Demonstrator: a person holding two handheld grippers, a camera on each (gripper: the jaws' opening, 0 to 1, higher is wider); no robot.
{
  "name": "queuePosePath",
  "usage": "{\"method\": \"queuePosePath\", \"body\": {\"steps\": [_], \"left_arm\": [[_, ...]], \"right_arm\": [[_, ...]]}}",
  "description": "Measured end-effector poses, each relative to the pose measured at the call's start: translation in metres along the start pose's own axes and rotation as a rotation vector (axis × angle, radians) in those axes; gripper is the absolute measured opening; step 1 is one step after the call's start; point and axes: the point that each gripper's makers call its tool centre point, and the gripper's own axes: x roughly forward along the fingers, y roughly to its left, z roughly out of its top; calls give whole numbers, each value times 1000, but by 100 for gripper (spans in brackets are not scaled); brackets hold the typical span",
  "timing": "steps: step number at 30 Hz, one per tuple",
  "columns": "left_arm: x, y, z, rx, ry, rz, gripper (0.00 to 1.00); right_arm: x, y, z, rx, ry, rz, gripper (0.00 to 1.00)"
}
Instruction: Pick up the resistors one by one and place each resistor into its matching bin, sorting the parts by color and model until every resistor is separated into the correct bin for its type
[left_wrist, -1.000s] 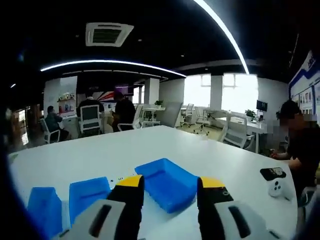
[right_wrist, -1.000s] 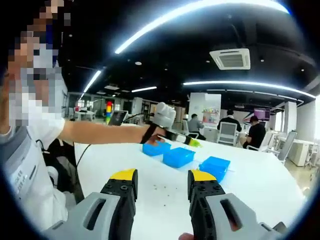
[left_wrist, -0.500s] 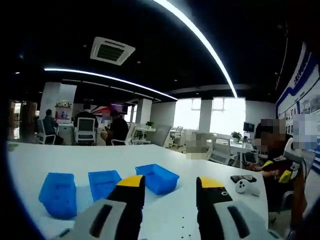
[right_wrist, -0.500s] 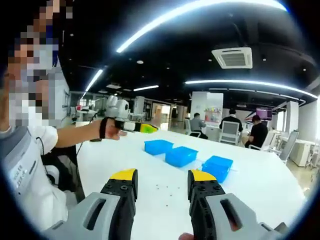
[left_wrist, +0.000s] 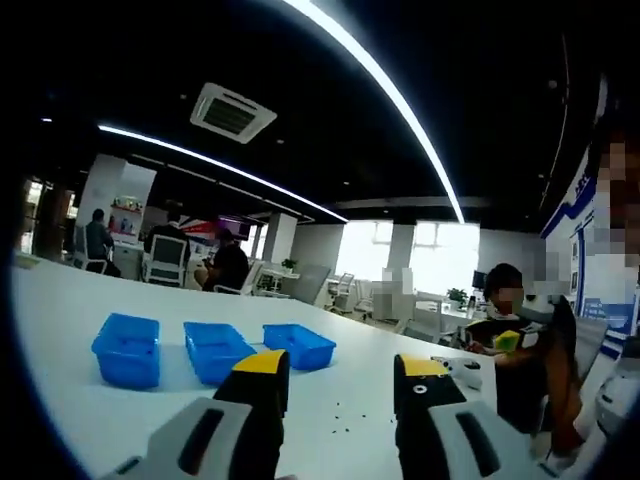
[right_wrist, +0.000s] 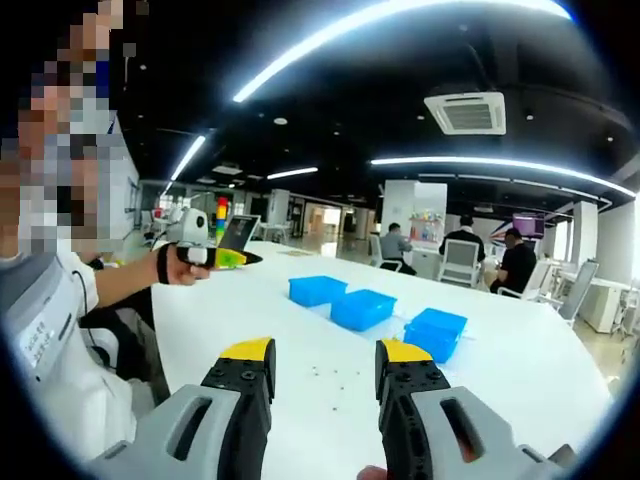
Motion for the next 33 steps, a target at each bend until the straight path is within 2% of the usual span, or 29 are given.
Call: {"method": "queuePosePath", "body": {"steps": [7, 9, 11, 12, 13, 14, 16, 18, 23, 27, 33], "left_arm": [[-8, 8, -3, 69, 20, 35, 44], [-5, 9, -6, 116, 63, 36, 43], [-1, 7, -13, 108, 139, 39, 43], [2, 6, -15, 126, 169, 36, 43], [7, 11, -14, 173, 184, 71, 41], [12, 11, -14, 203, 203, 79, 37], [22, 4, -21, 187, 268, 43, 31], [33, -7, -34, 171, 351, -18, 32], [59, -21, -72, 230, 553, -96, 33], [76, -21, -97, 278, 695, -146, 32], [97, -22, -128, 259, 895, -252, 30]], "right_arm": [[-1, -2, 0, 2, 1, -2, 42], [-2, -3, 0, 2, 1, -4, 42], [-2, -4, 0, 2, 1, -7, 42], [-3, -4, 0, 2, 1, -8, 42], [-3, -4, 0, 2, -1, -10, 42], [-3, -5, 1, 3, -1, -11, 42], [-4, -5, 0, 2, -1, -13, 42], [-4, -4, 0, 1, -1, -14, 42], [-7, -7, 0, 4, -4, -23, 42], [-10, -7, 2, 1, -10, -29, 41], [-10, -6, 2, 1, -14, -30, 41]]}}
